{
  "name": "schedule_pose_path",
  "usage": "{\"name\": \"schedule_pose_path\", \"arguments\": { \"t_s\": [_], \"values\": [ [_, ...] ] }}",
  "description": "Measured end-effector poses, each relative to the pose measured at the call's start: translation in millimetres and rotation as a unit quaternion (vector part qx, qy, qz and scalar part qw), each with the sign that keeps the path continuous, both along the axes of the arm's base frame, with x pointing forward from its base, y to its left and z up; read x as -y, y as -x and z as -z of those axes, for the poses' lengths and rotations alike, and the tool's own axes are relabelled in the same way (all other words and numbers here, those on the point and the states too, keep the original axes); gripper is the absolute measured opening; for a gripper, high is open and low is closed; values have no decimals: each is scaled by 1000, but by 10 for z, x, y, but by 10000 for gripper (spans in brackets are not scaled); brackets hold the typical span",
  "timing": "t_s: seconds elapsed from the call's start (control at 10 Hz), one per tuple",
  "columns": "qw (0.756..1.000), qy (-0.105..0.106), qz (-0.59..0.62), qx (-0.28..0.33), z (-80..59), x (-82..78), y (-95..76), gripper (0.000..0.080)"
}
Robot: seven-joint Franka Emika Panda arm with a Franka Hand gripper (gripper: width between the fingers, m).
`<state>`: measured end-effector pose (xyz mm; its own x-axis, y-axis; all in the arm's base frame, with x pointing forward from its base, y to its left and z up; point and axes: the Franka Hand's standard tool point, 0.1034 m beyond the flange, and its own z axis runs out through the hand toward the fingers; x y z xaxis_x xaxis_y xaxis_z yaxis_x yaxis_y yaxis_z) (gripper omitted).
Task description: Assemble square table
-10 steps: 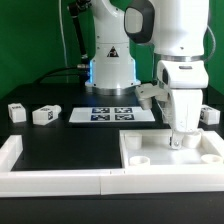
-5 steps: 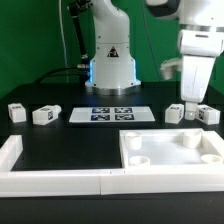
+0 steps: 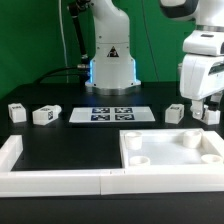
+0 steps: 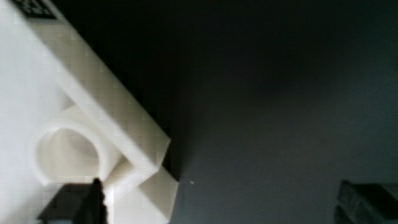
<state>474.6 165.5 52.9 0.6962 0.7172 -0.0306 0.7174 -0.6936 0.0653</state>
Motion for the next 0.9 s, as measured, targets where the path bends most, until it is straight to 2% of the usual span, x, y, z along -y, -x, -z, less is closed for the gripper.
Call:
{"name": "schedule_pose_path", "arguments": {
  "t_s": [0.1,0.3,0.5,0.6,0.8,0.9],
  "values": [
    [998,-3,55,1,8,-48,30,649],
    [985,-11,170,-4,0,-375,204,649],
    [975,-18,220,-9,3,-582,326,649],
    [979,-8,202,-19,6,-547,328,649],
    [979,-3,202,-23,9,-533,325,649],
    [978,23,203,-46,16,-491,369,649]
  ]
}}
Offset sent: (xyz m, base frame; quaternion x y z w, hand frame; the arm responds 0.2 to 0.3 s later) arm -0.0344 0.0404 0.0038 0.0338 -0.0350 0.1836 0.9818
